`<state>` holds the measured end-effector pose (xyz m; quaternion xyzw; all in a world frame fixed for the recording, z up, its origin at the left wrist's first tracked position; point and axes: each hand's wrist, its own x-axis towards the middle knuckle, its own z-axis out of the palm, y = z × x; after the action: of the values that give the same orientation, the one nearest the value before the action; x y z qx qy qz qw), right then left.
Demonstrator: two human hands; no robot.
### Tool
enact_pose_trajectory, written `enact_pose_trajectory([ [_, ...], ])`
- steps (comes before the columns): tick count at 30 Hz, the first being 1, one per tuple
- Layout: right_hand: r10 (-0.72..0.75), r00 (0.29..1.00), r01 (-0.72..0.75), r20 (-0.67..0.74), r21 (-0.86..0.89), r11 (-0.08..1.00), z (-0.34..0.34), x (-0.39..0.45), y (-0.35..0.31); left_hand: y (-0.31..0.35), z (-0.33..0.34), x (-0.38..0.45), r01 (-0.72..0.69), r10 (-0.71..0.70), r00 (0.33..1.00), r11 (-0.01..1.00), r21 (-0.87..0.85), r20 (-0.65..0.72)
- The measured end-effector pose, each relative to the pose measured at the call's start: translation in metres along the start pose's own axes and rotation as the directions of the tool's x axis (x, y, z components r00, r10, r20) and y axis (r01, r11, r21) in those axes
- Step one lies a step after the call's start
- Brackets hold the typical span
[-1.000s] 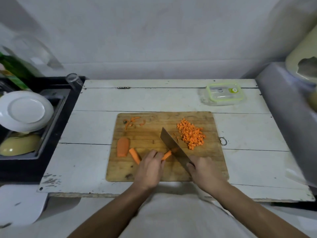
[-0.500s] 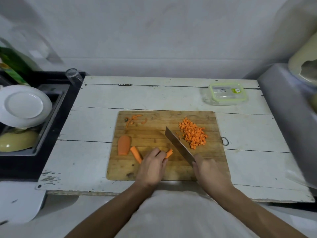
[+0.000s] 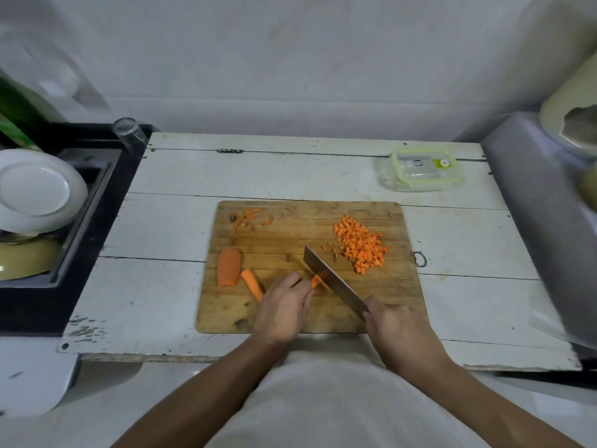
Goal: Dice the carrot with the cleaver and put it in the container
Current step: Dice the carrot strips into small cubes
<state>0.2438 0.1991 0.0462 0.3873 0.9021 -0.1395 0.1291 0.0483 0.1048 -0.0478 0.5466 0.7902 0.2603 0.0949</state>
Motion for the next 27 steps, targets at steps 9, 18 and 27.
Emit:
enact_pose_trajectory([
  [9,-0.036,0.999,0.038,0.021,-0.059,0.998,0.0,0.024,-0.025,0.001,0.003,-0.002,-0.011,0.011,1.0,0.999,0.033,-0.013],
  [18,-0.016,0.999,0.019,0.028,-0.112,0.994,0.007,-0.006,-0.003,0.004,-0.004,-0.015,-0.053,0.05,0.998,0.995,0.091,0.026],
  [27,-0.063,0.996,0.07,0.068,-0.116,0.991,0.007,0.009,-0.021,0.001,-0.002,-0.015,-0.051,0.044,0.997,0.992,0.112,0.06],
])
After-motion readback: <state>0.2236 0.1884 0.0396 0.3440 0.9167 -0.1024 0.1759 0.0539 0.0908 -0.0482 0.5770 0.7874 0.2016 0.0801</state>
